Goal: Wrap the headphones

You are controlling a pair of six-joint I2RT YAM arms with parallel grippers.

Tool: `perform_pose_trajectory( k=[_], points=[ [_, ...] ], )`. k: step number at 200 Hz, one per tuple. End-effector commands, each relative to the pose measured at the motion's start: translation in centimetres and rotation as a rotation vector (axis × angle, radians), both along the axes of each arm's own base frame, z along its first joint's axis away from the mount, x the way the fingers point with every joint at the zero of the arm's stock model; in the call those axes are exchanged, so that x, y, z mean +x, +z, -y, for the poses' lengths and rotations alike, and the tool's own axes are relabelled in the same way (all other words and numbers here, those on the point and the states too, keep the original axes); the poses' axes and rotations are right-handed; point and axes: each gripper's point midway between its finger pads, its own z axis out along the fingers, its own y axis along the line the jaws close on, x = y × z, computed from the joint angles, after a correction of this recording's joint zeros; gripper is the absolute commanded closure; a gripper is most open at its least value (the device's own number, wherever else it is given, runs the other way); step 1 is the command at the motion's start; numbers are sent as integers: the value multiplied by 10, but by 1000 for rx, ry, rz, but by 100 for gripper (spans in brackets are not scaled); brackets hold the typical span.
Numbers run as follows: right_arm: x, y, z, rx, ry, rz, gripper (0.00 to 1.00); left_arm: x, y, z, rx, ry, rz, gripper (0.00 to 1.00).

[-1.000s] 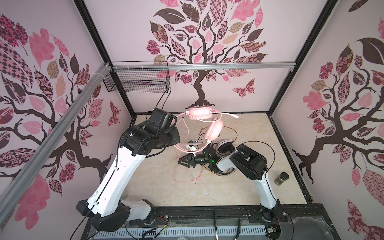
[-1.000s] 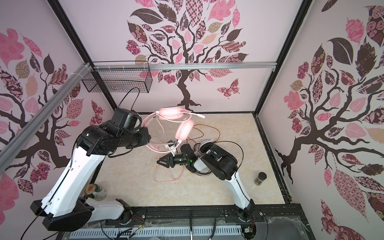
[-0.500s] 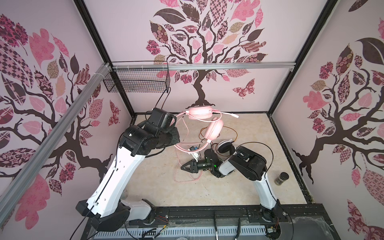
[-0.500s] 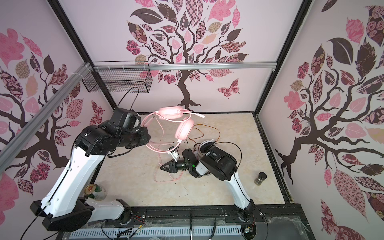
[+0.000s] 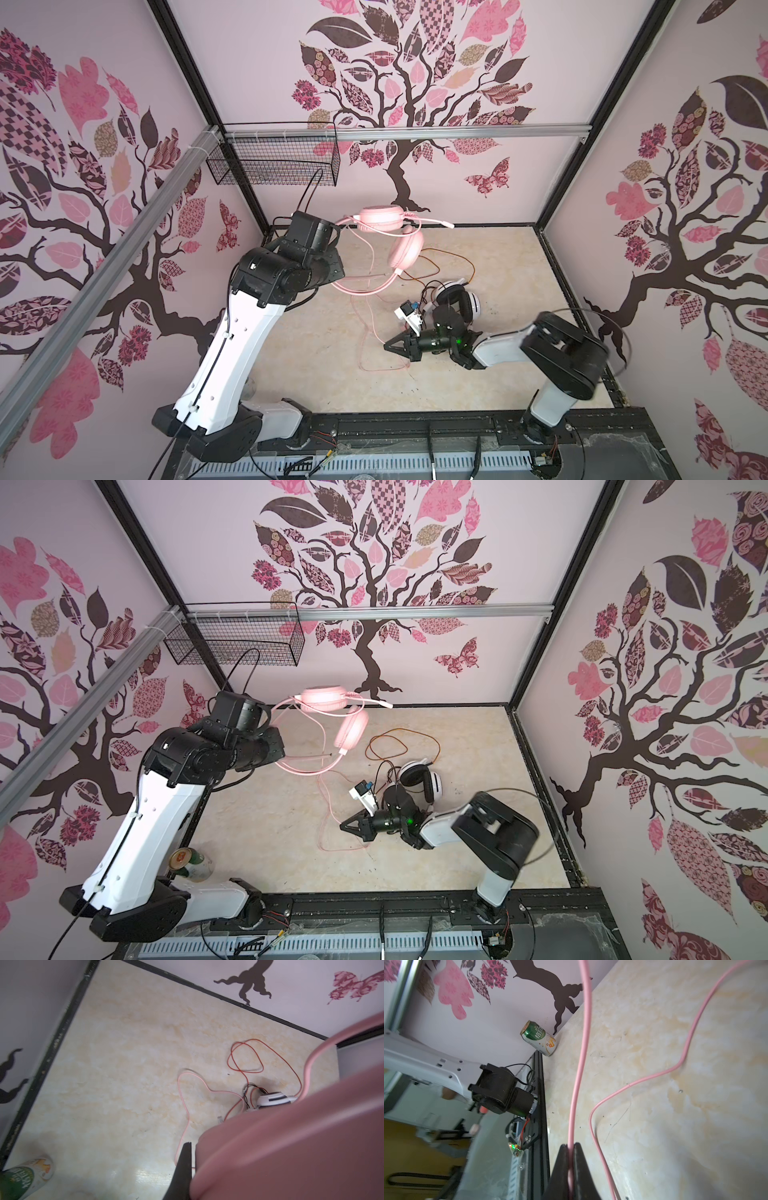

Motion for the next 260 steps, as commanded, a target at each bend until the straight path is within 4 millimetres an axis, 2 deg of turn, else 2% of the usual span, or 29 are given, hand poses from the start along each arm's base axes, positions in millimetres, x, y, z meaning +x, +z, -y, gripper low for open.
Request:
perform_pose_trajectory(
  k=[1, 15, 19, 31, 60, 73, 99, 142, 148, 172, 191, 234, 260],
  points=[
    [-8, -13, 35, -243, -48, 125, 100, 14, 30, -22, 69, 80, 115, 100],
    [-8, -9, 56, -315, -94, 176, 100, 21, 22, -31, 113, 110, 82, 100],
    [-8, -7, 61, -331, -104, 192, 100, 22, 30, -32, 109, 117, 100, 100],
    [-8, -2, 74, -372, -131, 227, 100, 26, 30, -37, 125, 137, 95, 100],
    [-11, 12, 93, -409, -166, 271, 100, 35, 28, -43, 185, 160, 103, 100],
    [-15, 20, 95, -391, -167, 273, 100, 39, 27, -48, 218, 177, 109, 100],
    [-15, 21, 104, -444, -194, 290, 100, 47, 25, -57, 281, 222, 117, 100],
    [-12, 34, 111, -478, -217, 334, 100, 55, 24, -69, 393, 266, 115, 100],
    [-10, 36, 113, -490, -222, 344, 100, 57, 13, -68, 416, 254, 86, 100],
    [-6, 48, 113, -545, -232, 402, 100, 59, -2, -68, 451, 253, 51, 100],
    [-2, 67, 112, -573, -241, 451, 100, 57, -10, -71, 532, 279, 24, 100],
    [6, 111, 118, -631, -283, 580, 100, 55, -31, -65, 758, 271, -47, 100],
    [12, 128, 121, -647, -303, 632, 100, 54, -45, -51, 814, 203, -88, 100]
  ],
)
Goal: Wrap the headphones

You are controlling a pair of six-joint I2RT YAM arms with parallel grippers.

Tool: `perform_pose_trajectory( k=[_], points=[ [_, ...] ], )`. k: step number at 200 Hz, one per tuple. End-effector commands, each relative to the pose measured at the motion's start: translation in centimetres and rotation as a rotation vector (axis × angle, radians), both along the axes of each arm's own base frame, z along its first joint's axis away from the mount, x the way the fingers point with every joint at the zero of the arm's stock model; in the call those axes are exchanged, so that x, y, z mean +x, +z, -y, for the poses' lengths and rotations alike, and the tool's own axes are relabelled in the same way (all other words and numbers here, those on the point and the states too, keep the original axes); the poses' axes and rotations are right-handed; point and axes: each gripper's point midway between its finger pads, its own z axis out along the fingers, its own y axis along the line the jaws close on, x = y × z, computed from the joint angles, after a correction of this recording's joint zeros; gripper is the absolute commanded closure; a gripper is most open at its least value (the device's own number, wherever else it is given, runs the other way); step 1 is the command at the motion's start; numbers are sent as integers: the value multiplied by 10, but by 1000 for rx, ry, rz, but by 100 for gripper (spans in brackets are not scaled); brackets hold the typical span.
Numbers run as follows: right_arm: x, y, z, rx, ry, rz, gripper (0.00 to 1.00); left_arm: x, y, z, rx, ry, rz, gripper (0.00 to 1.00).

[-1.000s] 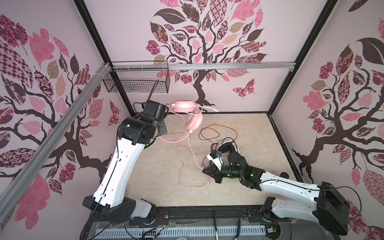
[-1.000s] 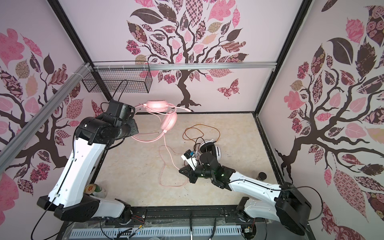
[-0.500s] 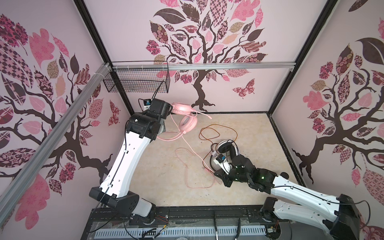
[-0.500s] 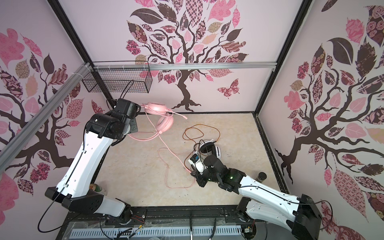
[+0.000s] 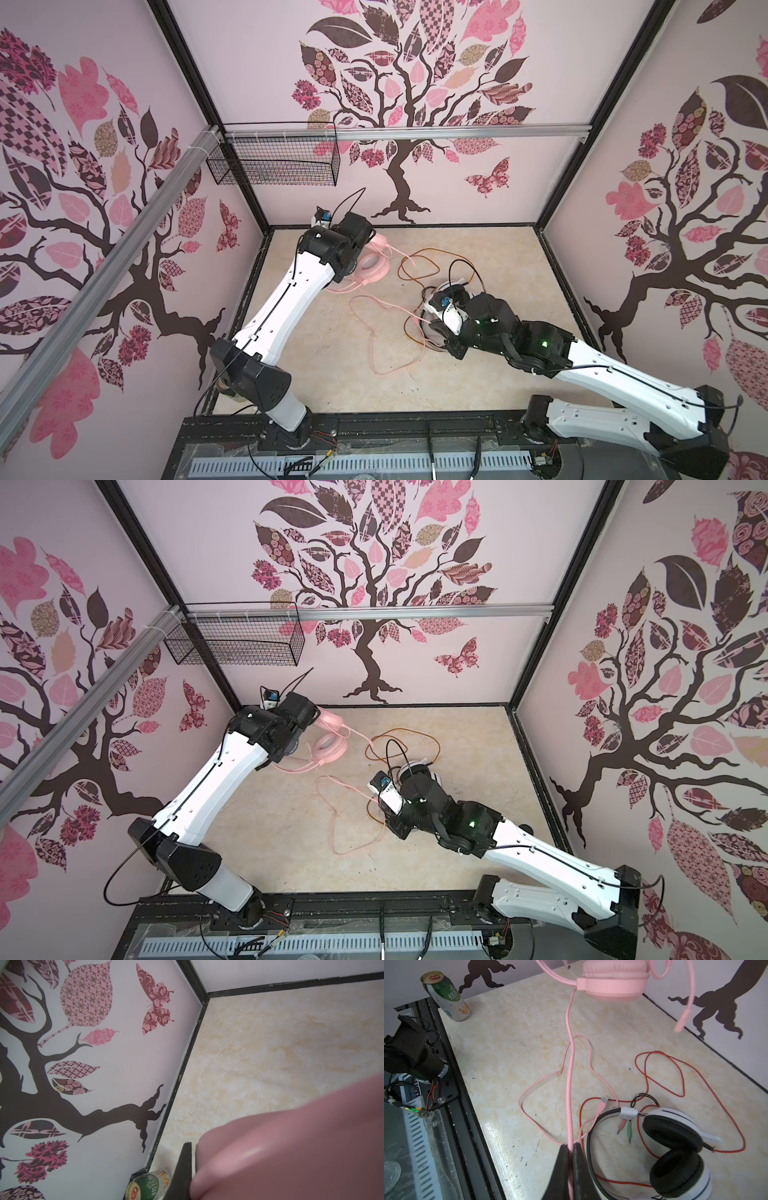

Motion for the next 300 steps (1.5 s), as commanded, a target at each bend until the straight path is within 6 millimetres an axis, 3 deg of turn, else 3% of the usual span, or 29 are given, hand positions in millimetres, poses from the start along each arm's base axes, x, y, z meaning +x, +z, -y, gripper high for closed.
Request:
perform_pose_trajectory(
  k=[1, 49, 83, 129, 176, 205, 236, 272, 300],
  points=[
    [8, 8, 12, -92, -31, 58, 100, -3, 4, 1, 66, 11, 31, 100],
    [24, 39, 20, -114, -102, 152, 100, -21, -11, 34, 200, -131, -49, 100],
    [37, 40, 26, -202, -135, 221, 100, -38, -25, 56, 241, -237, -113, 100],
    [48, 47, 20, -173, -163, 292, 100, -70, -64, 98, 68, -462, -248, 100],
    [41, 58, 4, -63, -86, 326, 100, -112, -96, 131, -222, -665, -381, 100],
    [39, 56, -4, -19, -52, 344, 100, -136, -96, 150, -402, -790, -395, 100],
    [32, 61, -13, 45, -2, 352, 100, -146, -93, 147, -419, -829, -404, 100],
    [10, 81, -23, 186, 111, 386, 100, -159, -102, 166, -452, -897, -470, 100],
    [12, 82, -24, 191, 107, 382, 100, -164, -104, 176, -415, -935, -488, 100]
  ],
)
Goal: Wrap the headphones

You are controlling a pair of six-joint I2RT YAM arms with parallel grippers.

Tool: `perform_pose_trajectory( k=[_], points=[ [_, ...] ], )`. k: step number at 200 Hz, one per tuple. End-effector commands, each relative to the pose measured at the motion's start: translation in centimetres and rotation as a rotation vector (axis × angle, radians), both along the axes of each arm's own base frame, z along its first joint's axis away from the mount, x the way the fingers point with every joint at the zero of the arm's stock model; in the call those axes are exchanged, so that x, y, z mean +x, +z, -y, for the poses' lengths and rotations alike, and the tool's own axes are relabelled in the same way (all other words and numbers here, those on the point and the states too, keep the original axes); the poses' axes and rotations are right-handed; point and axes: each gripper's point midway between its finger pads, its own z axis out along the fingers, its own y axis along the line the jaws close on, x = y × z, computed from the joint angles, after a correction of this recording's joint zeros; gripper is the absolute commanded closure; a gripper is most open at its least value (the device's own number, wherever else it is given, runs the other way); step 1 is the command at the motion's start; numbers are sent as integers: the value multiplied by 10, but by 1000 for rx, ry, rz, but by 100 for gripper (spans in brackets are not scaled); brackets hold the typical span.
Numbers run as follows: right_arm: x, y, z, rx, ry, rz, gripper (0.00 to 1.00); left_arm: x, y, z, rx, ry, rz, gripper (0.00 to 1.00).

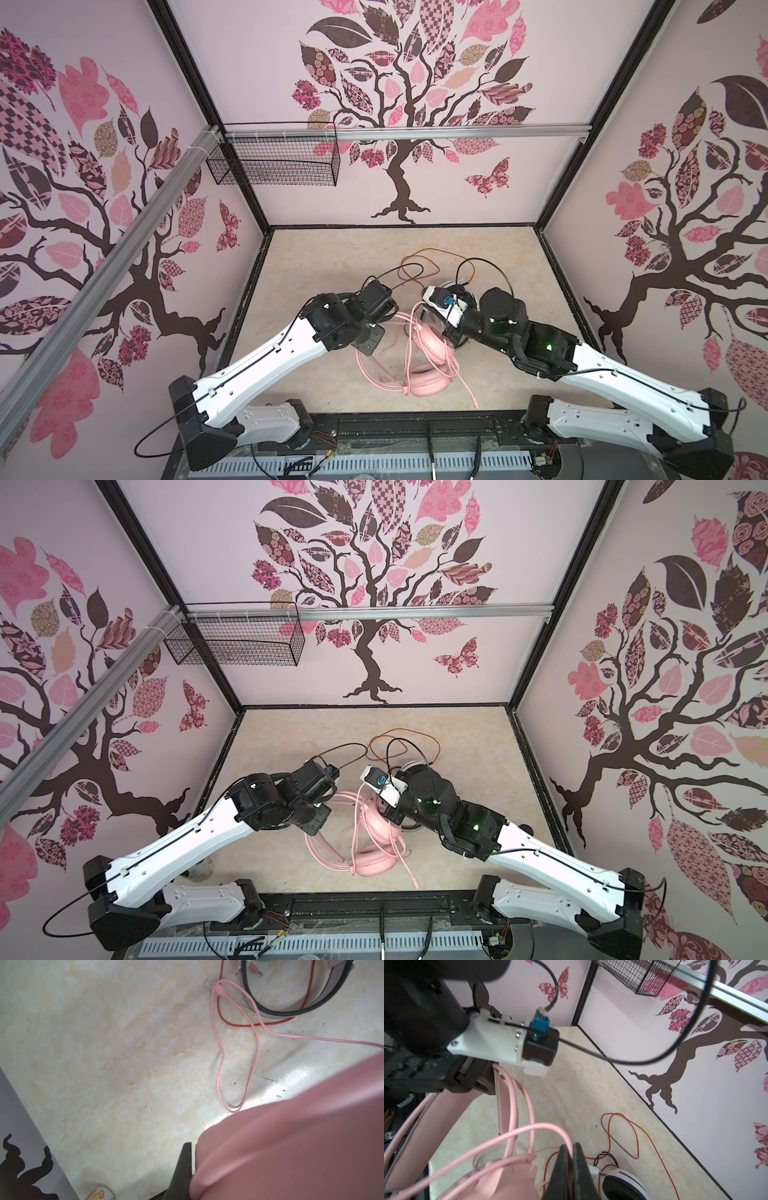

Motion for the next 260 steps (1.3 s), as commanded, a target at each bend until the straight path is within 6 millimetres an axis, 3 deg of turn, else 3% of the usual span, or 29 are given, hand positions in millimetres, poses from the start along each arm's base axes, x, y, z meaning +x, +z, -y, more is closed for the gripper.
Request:
perform_pose_trajectory(
  k=[1, 70, 107, 127, 175, 197, 229, 260],
  points=[
    [-1, 21, -5, 68, 26, 34, 100, -7, 0, 22, -53, -71, -16, 100],
    [39, -3, 29, 134, -147, -104, 100, -4, 16, 18, -87, -39, 37, 100],
    [43, -27, 29, 130, -177, -173, 95, -3, 27, 21, -127, -26, 54, 100],
    [45, -32, 34, 155, -212, -183, 89, 5, 31, 11, -98, 28, 83, 100],
    [54, -45, 51, 156, -280, -230, 89, 16, 44, -15, -119, 123, 92, 100],
    [48, -35, 51, 184, -259, -236, 100, 18, 44, -25, -71, 142, 104, 100],
    [34, -5, 46, 247, -174, -224, 100, 24, 29, -38, 51, 180, 107, 100],
    [29, 9, 45, 236, -148, -232, 100, 38, 33, -58, 172, 262, 185, 100]
  ],
)
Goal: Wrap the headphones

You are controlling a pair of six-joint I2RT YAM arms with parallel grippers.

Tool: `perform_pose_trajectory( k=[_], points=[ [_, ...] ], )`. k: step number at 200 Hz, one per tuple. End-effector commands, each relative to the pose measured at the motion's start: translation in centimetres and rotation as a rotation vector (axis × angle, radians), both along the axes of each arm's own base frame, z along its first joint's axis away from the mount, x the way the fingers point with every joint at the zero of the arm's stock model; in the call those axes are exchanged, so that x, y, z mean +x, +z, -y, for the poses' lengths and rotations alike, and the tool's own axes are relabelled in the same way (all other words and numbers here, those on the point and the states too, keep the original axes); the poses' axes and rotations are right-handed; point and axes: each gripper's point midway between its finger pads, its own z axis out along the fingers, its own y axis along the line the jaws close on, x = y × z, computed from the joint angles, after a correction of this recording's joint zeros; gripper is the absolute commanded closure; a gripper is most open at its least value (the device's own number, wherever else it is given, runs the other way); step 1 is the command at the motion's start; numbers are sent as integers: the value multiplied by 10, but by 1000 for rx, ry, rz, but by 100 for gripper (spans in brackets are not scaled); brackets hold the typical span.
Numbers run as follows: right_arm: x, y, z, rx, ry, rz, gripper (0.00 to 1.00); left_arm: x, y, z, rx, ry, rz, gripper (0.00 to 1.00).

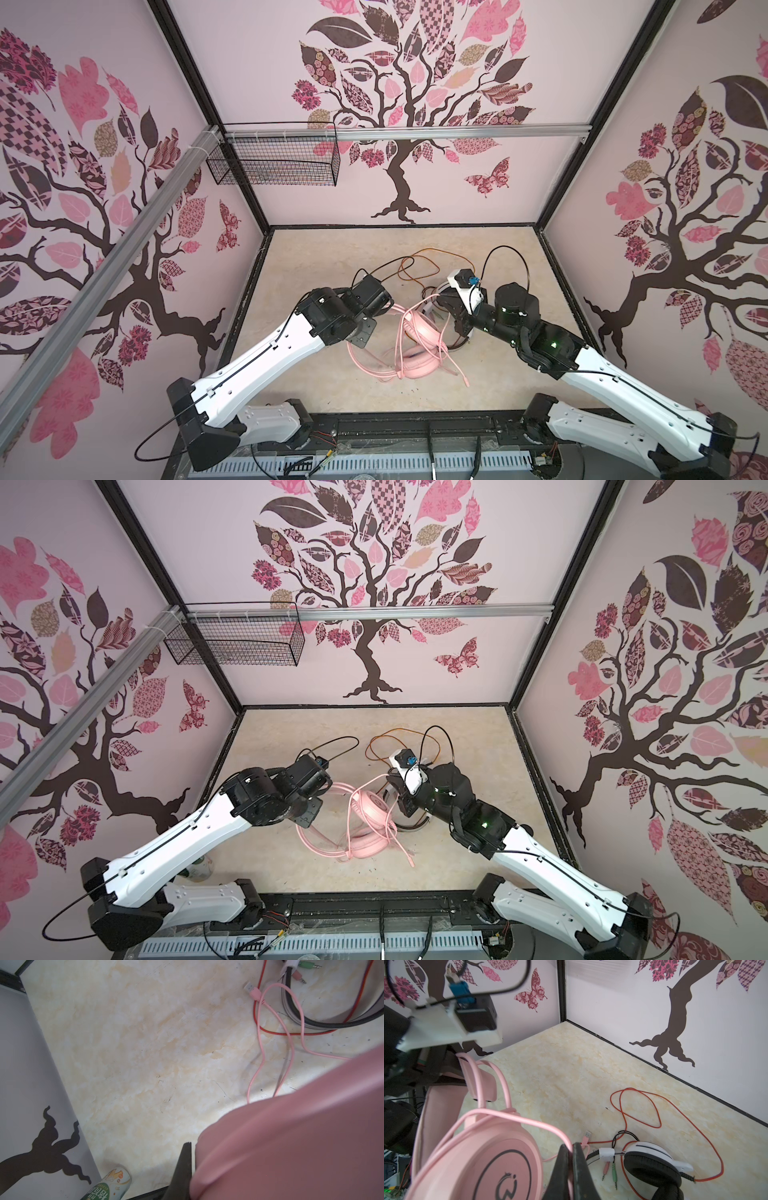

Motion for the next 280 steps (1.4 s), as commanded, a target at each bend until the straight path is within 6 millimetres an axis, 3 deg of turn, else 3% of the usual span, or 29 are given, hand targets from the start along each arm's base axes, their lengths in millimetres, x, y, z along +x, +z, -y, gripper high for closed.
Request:
perform_pose_trajectory(
  k=[1, 48, 97, 122, 151, 191, 222, 244, 280],
  points=[
    [-2, 27, 7, 29, -11, 13, 100, 14, 19, -18, 76, 92, 100, 100],
    [-6, 34, 13, 31, -21, -3, 100, 37, 54, -57, 301, 284, 289, 100],
    [-9, 31, 7, 24, 4, -58, 100, 43, 75, -68, 368, 330, 364, 100],
    [2, 24, 15, -35, -61, -51, 100, 42, 75, -67, 375, 314, 368, 100],
    [4, 28, 17, -74, -72, -55, 100, 42, 94, -82, 410, 390, 464, 100],
    [3, 30, 10, -46, -50, -70, 100, 46, 92, -80, 441, 391, 469, 100],
    [11, 33, 13, -76, -82, -30, 100, 41, 77, -62, 392, 285, 395, 100],
    [24, 41, 13, -114, -117, 28, 100, 32, 54, -33, 310, 157, 295, 100],
    [41, 48, -2, -123, -105, 93, 100, 8, 15, 13, 188, -26, 135, 100]
  ],
)
